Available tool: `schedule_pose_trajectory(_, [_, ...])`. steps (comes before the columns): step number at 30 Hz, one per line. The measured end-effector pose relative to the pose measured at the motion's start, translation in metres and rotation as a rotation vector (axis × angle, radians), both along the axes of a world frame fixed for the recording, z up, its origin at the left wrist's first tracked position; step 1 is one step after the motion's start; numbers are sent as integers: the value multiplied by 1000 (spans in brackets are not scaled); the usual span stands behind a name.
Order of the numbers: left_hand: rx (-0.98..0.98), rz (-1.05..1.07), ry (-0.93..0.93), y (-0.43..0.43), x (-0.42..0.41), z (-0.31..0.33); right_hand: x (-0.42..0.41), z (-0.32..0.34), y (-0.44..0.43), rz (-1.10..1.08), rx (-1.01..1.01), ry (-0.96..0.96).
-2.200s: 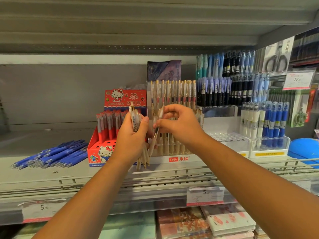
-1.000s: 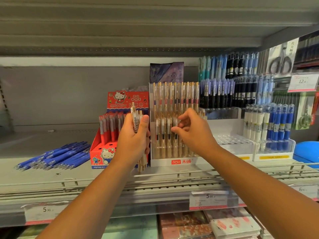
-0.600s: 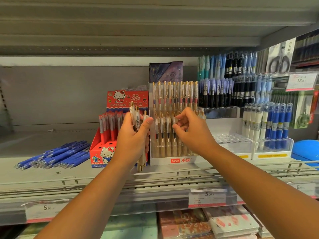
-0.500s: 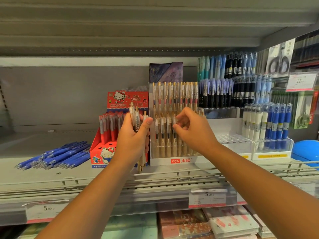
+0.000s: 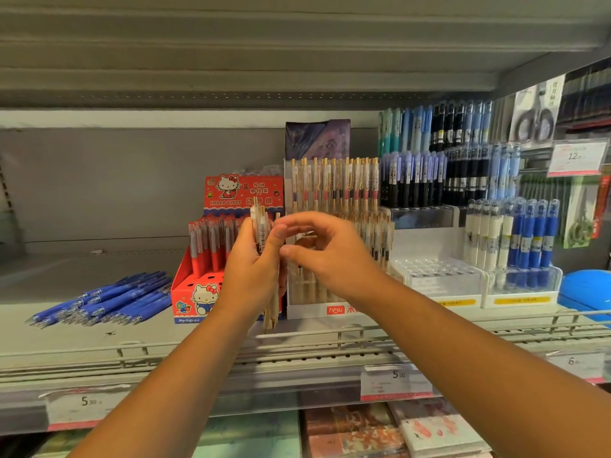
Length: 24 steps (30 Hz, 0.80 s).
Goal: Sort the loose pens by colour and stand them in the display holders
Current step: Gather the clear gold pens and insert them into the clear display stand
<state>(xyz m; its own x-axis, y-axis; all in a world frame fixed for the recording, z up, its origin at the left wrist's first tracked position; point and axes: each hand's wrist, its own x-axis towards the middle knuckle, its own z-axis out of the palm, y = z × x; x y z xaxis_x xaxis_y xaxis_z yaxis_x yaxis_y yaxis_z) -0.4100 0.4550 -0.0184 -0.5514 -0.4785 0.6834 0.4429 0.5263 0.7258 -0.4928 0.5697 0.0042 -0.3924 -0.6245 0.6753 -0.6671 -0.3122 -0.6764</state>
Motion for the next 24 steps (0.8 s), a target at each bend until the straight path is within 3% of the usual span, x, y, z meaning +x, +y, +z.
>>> schedule_pose_trajectory(6, [3,-19,26,2,1,0,-1,-2,-3,117,24,-229])
schedule_pose_trajectory(14, [-6,-35,21,5,2,1,-6,0,-2,113,36,-308])
schedule_pose_trajectory(18, [29,-6,-7,5,1,1,-19,10,9,129,-85,-441])
schedule_pose_trajectory(21, [64,-10,-42,2,0,0,-36,18,21,45,-179,-482])
schedule_pose_trajectory(24, [64,39,-78,-1,-4,-3,-52,17,31,-164,-193,-360])
